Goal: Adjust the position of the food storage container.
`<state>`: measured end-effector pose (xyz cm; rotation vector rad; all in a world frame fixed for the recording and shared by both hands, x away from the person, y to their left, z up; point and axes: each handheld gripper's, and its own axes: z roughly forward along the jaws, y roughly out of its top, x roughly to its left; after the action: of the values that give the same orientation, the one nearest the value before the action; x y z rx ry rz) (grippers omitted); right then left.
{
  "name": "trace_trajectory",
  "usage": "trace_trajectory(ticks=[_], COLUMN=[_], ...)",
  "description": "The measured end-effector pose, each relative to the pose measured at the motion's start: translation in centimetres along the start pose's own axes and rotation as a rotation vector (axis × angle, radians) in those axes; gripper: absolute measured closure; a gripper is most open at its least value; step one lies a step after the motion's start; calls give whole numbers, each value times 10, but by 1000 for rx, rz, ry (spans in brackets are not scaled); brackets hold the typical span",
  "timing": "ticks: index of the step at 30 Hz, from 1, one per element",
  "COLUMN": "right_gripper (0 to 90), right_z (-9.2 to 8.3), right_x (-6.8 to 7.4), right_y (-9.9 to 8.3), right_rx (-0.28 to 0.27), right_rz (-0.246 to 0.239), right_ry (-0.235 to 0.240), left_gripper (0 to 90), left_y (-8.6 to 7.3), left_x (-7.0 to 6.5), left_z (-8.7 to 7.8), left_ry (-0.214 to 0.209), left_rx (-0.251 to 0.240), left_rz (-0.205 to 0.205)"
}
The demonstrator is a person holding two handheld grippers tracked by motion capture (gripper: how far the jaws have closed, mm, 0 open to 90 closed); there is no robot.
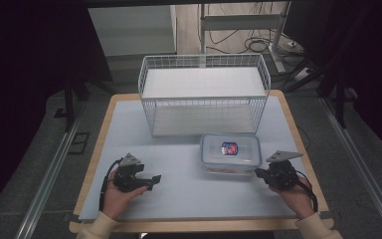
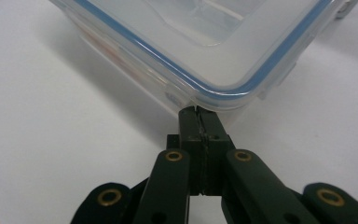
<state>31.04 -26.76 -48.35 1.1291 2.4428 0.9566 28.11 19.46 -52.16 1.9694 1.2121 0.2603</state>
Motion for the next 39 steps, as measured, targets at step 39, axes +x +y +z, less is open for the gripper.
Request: trace_trajectory(ticks=[39], right_gripper=[899], right_z=[22], right_x=[-55], right_y=[60], right_rx=[41], right_rz=[64], right_ry=[-158], left_gripper=[170], left_y=[0], left_x=[1], left_z=[1], left_ry=[7], left_rx=[6], left_rz=[0])
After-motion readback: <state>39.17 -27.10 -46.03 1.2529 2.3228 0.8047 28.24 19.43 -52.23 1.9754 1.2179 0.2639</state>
